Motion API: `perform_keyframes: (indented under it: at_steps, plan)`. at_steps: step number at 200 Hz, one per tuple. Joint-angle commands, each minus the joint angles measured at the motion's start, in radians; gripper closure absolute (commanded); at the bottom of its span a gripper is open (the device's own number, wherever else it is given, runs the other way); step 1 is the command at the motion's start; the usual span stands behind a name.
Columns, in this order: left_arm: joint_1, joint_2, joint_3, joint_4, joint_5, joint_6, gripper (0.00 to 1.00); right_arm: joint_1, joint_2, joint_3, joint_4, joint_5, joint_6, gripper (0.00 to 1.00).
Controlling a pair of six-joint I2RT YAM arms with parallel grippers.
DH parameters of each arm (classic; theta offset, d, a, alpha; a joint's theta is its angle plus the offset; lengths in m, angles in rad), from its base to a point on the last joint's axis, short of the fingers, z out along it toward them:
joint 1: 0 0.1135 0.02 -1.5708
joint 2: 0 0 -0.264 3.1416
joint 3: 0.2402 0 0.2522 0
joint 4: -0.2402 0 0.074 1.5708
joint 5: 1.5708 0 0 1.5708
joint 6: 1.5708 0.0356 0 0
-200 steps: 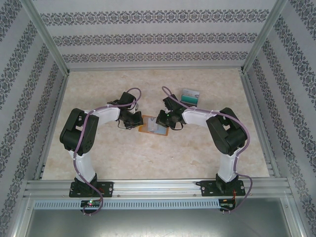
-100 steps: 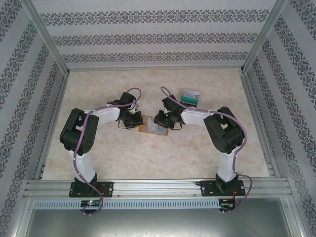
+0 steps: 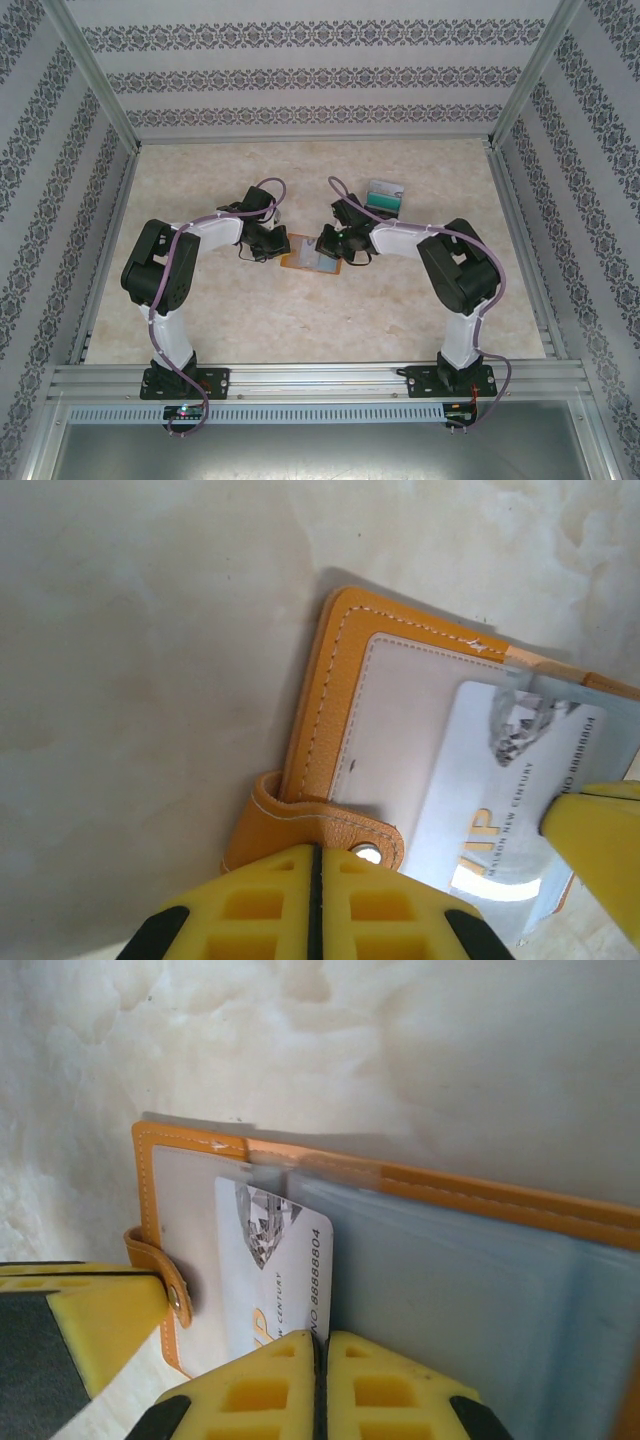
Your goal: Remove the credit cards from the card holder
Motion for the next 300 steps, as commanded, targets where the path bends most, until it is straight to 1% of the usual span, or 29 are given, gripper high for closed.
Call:
perform_keyframes:
  at_steps: [1,39,58,81,89,102,141,147,158,171,183,194,201,214,245,270,300]
  plan:
    - [-0.009,0.031,-0.018,-0.07,-0.053,-0.001,1.0,-0.031,-0.06,-0.057,-0.059,0.044,-0.045,1.0]
    - [-0.01,0.019,-0.014,-0.072,-0.044,0.001,1.0,-0.07,-0.159,-0.114,-0.081,0.035,-0.084,1.0]
    - [-0.009,-0.01,-0.012,-0.073,-0.039,-0.004,1.0,-0.076,-0.213,-0.099,-0.11,0.022,-0.113,1.0]
    - [-0.009,-0.055,0.004,-0.084,-0.028,-0.002,1.0,-0.077,-0.27,-0.053,-0.183,0.038,-0.179,1.0]
    - [-0.009,-0.072,0.01,-0.089,-0.023,-0.003,1.0,-0.079,-0.283,-0.033,-0.219,0.051,-0.211,1.0]
    - [-0.009,-0.108,0.019,-0.091,-0.017,-0.002,0.97,-0.079,-0.305,0.013,-0.297,0.088,-0.292,1.0]
    - [-0.009,-0.241,0.026,-0.092,-0.023,0.006,0.82,-0.083,-0.36,0.137,-0.475,0.232,-0.592,1.0]
    - [-0.009,-0.264,0.024,-0.091,-0.029,0.006,0.76,-0.085,-0.369,0.149,-0.486,0.254,-0.65,1.0]
    - [-0.008,-0.307,0.02,-0.088,-0.039,0.011,0.62,-0.089,-0.387,0.164,-0.498,0.296,-0.769,1.0]
    - [-0.008,-0.356,0.014,-0.086,-0.052,0.018,0.44,-0.098,-0.405,0.172,-0.506,0.327,-0.909,1.0]
    - [-0.008,-0.4,0.009,-0.088,-0.073,0.023,0.23,-0.109,-0.417,0.179,-0.517,0.342,-1.036,1.0]
    - [-0.008,-0.441,0.001,-0.089,-0.1,0.022,0.06,-0.113,-0.417,0.19,-0.532,0.38,-1.148,1.0]
    - [-0.008,-0.465,-0.008,-0.084,-0.111,0.024,0.0,-0.115,-0.412,0.202,-0.542,0.43,-1.209,1.0]
    - [-0.009,-0.503,-0.019,-0.076,-0.114,0.034,0.0,-0.124,-0.393,0.233,-0.556,0.502,-1.31,1.0]
    - [-0.01,-0.56,-0.026,-0.094,-0.133,0.045,0.0,-0.167,-0.326,0.296,-0.548,0.575,-1.477,1.0]
    - [-0.008,-0.588,-0.035,-0.113,-0.15,0.046,0.01,-0.178,-0.263,0.331,-0.503,0.611,-1.616,1.0]
    - [-0.008,-0.616,-0.046,-0.138,-0.169,0.039,0.0,-0.193,-0.184,0.372,-0.463,0.625,-1.731,1.0]
